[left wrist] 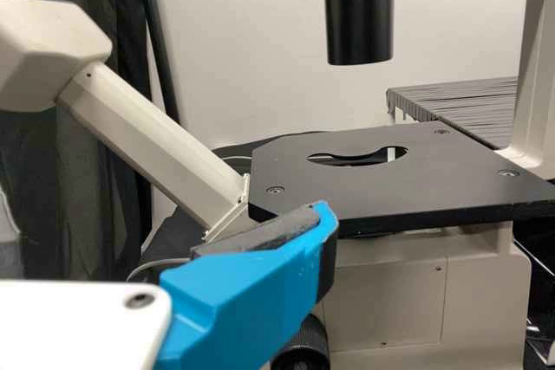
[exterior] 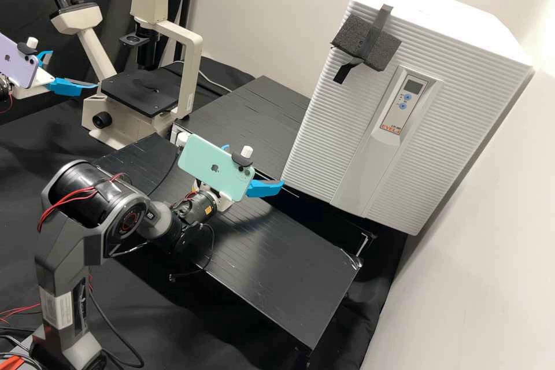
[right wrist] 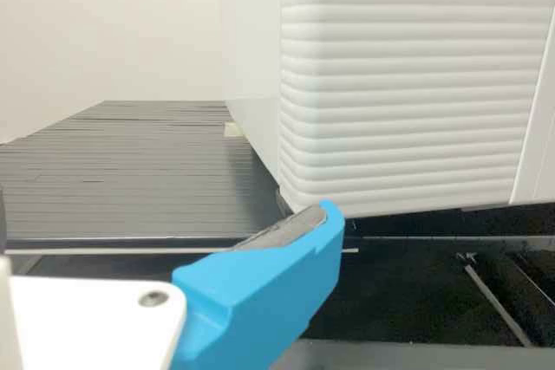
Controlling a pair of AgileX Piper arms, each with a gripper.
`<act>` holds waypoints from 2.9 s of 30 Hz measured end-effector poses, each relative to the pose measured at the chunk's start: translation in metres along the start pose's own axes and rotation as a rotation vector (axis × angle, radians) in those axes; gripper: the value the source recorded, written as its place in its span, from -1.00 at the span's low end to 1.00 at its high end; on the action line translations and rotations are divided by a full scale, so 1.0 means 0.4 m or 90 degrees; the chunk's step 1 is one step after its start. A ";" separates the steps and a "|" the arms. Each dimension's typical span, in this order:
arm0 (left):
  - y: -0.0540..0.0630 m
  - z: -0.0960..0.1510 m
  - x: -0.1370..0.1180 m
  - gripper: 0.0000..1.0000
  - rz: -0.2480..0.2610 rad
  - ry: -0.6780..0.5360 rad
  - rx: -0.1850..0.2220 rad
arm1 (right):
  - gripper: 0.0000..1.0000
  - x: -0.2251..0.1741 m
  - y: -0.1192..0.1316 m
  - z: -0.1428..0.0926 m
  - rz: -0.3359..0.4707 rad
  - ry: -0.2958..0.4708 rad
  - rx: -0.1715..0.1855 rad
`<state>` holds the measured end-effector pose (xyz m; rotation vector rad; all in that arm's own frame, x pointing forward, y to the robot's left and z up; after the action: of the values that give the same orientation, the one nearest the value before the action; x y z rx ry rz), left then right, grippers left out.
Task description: Open the petri dish lid.
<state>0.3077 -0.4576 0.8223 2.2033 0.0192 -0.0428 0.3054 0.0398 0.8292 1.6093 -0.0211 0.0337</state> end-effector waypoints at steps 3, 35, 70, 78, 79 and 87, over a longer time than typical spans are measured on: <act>0.000 0.000 0.000 1.00 0.000 0.000 0.000 | 1.00 0.000 0.000 0.000 0.000 0.000 0.000; 0.000 0.000 0.000 1.00 0.000 0.000 0.000 | 1.00 -0.215 -0.046 -0.043 0.008 0.116 0.001; 0.000 0.000 0.000 1.00 0.000 0.000 0.000 | 1.00 -0.244 -0.124 -0.007 -0.055 0.044 -0.006; 0.000 0.000 0.000 1.00 0.000 0.000 0.000 | 1.00 -0.241 -0.132 -0.001 -0.058 0.035 -0.006; 0.000 0.000 0.000 1.00 0.000 0.000 0.000 | 1.00 -0.241 -0.131 -0.001 -0.056 0.037 -0.006; 0.000 0.000 0.000 1.00 0.000 0.000 0.000 | 1.00 -0.242 -0.128 0.004 -0.044 0.022 -0.025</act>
<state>0.3077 -0.4576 0.8223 2.2033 0.0192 -0.0428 0.2103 0.0395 0.7745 1.5685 0.0598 0.0077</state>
